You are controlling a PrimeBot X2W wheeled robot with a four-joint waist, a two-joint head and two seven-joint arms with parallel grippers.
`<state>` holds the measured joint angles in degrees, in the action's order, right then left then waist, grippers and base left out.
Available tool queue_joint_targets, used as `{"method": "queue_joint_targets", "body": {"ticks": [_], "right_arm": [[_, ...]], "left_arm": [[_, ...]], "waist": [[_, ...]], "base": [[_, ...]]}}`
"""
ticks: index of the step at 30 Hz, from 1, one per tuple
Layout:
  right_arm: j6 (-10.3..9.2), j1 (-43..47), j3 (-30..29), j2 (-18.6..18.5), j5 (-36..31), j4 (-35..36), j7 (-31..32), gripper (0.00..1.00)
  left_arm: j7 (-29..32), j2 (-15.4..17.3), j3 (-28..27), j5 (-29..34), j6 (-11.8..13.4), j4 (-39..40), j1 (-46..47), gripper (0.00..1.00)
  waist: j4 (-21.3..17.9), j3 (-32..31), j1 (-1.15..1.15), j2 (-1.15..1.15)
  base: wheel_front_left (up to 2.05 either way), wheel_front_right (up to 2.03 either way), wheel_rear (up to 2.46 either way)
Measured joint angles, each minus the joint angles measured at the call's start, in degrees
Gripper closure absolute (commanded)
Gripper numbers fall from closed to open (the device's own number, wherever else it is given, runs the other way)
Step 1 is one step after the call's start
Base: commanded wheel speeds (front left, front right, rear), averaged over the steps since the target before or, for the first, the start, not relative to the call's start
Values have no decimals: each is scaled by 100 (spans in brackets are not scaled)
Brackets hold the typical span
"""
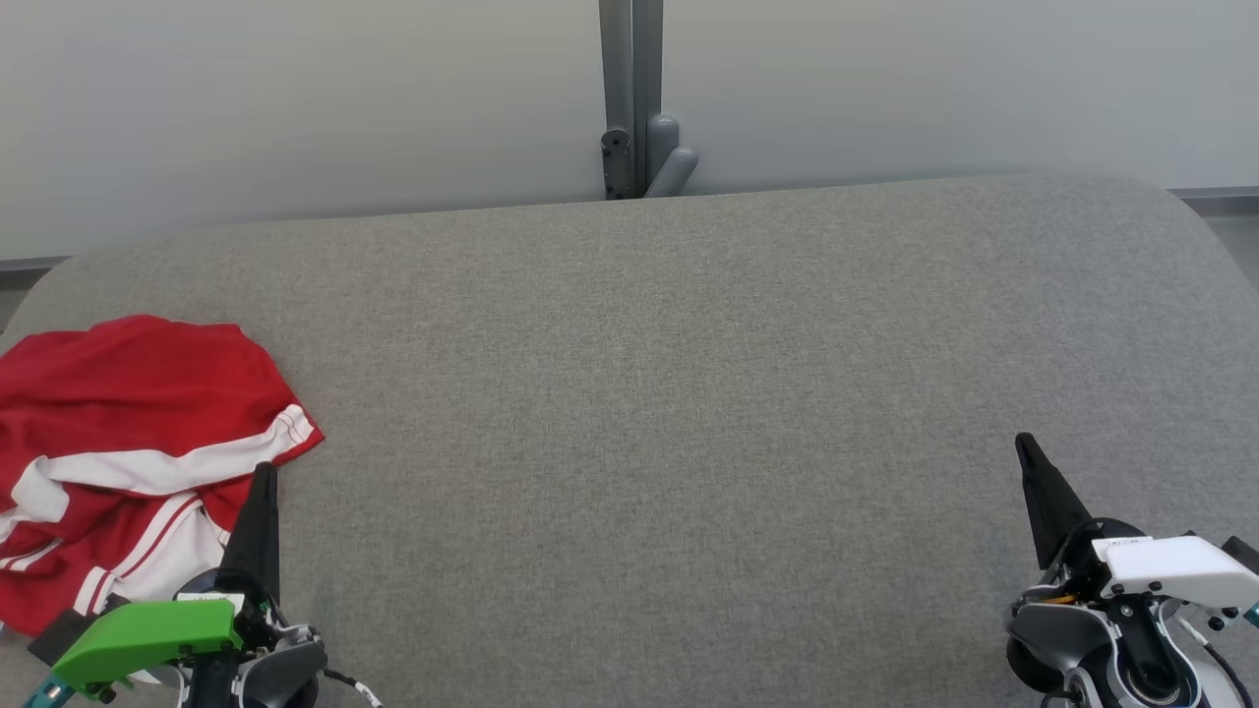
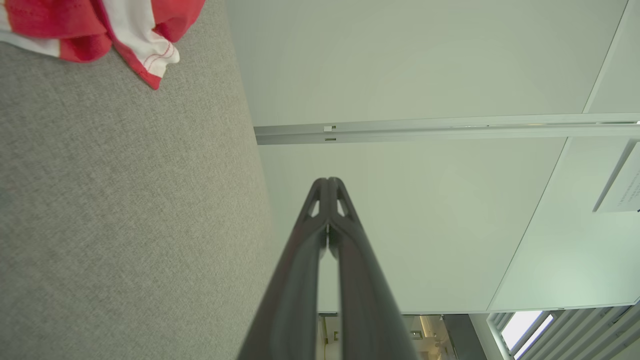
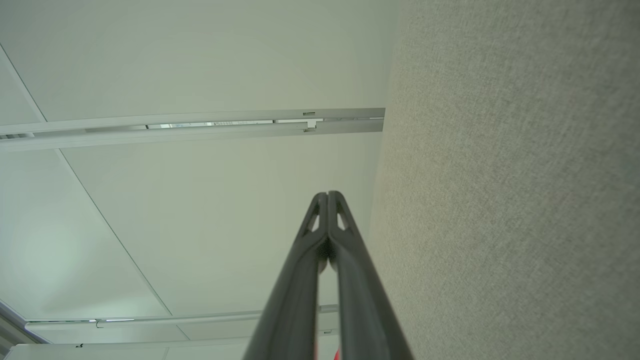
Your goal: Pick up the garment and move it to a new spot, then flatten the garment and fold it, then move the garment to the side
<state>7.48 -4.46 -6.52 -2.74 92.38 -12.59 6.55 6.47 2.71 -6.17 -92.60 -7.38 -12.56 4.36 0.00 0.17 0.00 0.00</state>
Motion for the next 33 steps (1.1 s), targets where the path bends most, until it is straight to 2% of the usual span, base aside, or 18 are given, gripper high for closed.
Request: {"method": "queue_joint_targets", "body": {"ticks": [33], "right_arm": [[0,0,0,0,0,0,0,100]], "left_arm": [[0,0,0,0,0,0,0,100]], "waist": [[0,0,0,0]], "base": [[0,0,0]]}}
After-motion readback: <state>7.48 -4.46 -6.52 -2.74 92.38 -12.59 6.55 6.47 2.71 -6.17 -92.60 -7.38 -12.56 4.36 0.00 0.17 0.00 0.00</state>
